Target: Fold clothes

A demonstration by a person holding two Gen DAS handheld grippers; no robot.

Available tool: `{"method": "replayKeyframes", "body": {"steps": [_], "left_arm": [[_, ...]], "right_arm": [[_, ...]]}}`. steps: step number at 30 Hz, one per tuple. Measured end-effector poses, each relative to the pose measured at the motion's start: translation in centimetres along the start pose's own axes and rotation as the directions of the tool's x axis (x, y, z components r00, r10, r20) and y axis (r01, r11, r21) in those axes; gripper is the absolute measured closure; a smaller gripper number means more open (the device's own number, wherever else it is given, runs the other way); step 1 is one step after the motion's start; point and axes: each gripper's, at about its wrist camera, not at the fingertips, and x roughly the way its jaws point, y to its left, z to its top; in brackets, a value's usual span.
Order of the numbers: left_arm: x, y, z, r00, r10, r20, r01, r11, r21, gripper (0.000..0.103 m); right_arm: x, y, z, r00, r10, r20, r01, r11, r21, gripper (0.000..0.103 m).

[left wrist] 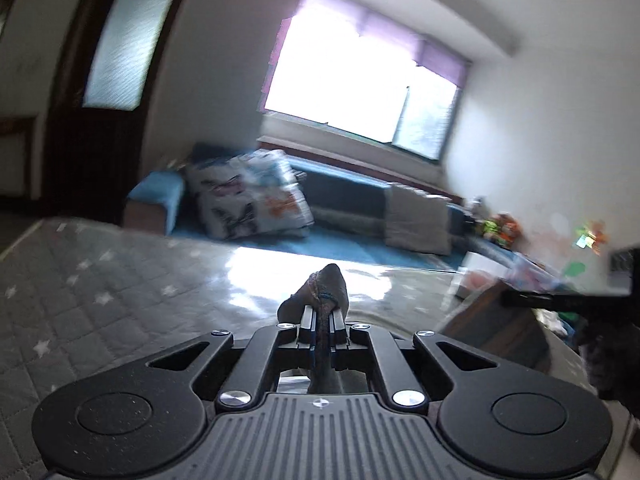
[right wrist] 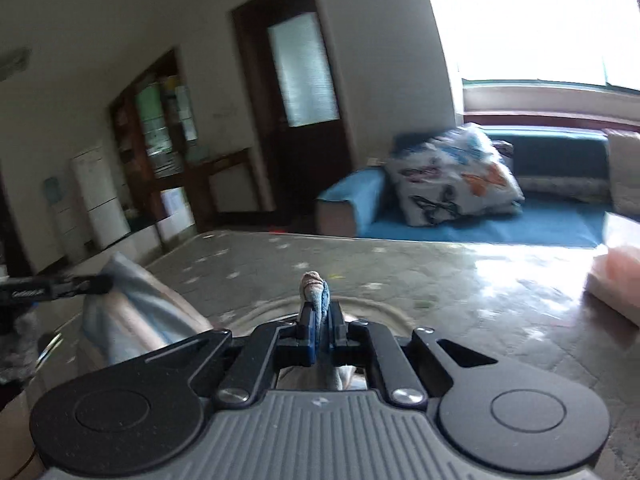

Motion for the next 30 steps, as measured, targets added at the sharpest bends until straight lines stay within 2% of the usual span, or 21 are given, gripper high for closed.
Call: {"method": "replayKeyframes", "body": {"steps": [2, 5, 9, 12, 14, 17, 19, 20, 21, 22, 25, 28, 30], "left_arm": [[1.7, 1.6, -0.5, 0.997, 0.065, -0.029, -0.066, 0.998, -0.022, 0.097], [4.1, 3.4, -2.3, 0.987, 0.118, -0.106, -0.123, 0.992, -0.040, 0.097], [6.2, 4.1, -3.9, 0.966, 0.168, -0.195, -0.172, 0.985, -0.004, 0.097], [6.9, 4.3, -3.9, 0.958, 0.175, -0.226, -0.181, 0.983, -0.008, 0.096], [7.0, 4.4, -3.7, 0.954, 0.187, -0.234, -0.196, 0.980, -0.016, 0.092], [7.3, 4.5, -3.3, 0.934, 0.251, -0.254, -0.255, 0.967, 0.018, 0.083], [6.8, 4.4, -3.1, 0.927, 0.286, -0.242, -0.285, 0.958, 0.039, 0.072], [6.3, 4.3, -3.0, 0.927, 0.302, -0.224, -0.299, 0.953, 0.047, 0.068], [5.6, 4.1, -2.8, 0.927, 0.316, -0.204, -0.312, 0.949, 0.051, 0.060], [5.1, 4.0, -2.5, 0.927, 0.326, -0.187, -0.322, 0.945, 0.055, 0.059], [3.5, 3.2, -1.9, 0.933, 0.329, -0.147, -0.322, 0.944, 0.067, 0.061], [2.7, 1.9, -2.0, 0.949, 0.284, -0.136, -0.276, 0.958, 0.076, 0.062], [2.8, 0.6, -2.6, 0.959, 0.243, -0.147, -0.229, 0.968, 0.105, 0.065]], "right_arm": [[1.5, -2.0, -0.2, 0.998, -0.067, -0.015, 0.068, 0.997, 0.040, 0.098], [3.9, -5.1, -1.7, 0.986, -0.139, -0.091, 0.149, 0.981, 0.122, 0.098], [6.8, -7.6, -4.2, 0.967, -0.160, -0.200, 0.195, 0.966, 0.171, 0.098], [8.1, -8.3, -5.4, 0.960, -0.166, -0.227, 0.211, 0.958, 0.193, 0.097], [8.4, -8.3, -5.4, 0.958, -0.175, -0.227, 0.220, 0.957, 0.189, 0.095], [8.4, -8.0, -5.1, 0.952, -0.197, -0.236, 0.238, 0.958, 0.161, 0.089], [8.0, -7.6, -4.7, 0.949, -0.217, -0.229, 0.252, 0.958, 0.136, 0.082], [7.7, -7.2, -4.4, 0.948, -0.225, -0.223, 0.257, 0.958, 0.126, 0.077], [7.1, -6.5, -4.2, 0.948, -0.238, -0.211, 0.264, 0.959, 0.102, 0.075], [6.5, -5.9, -3.9, 0.947, -0.250, -0.199, 0.270, 0.960, 0.079, 0.070], [5.9, -4.2, -3.3, 0.950, -0.261, -0.170, 0.266, 0.964, 0.009, 0.060], [5.9, -2.1, -2.7, 0.963, -0.205, -0.173, 0.204, 0.979, -0.024, 0.053], [6.8, -0.8, -2.9, 0.967, -0.169, -0.189, 0.164, 0.986, -0.041, 0.052]]}}
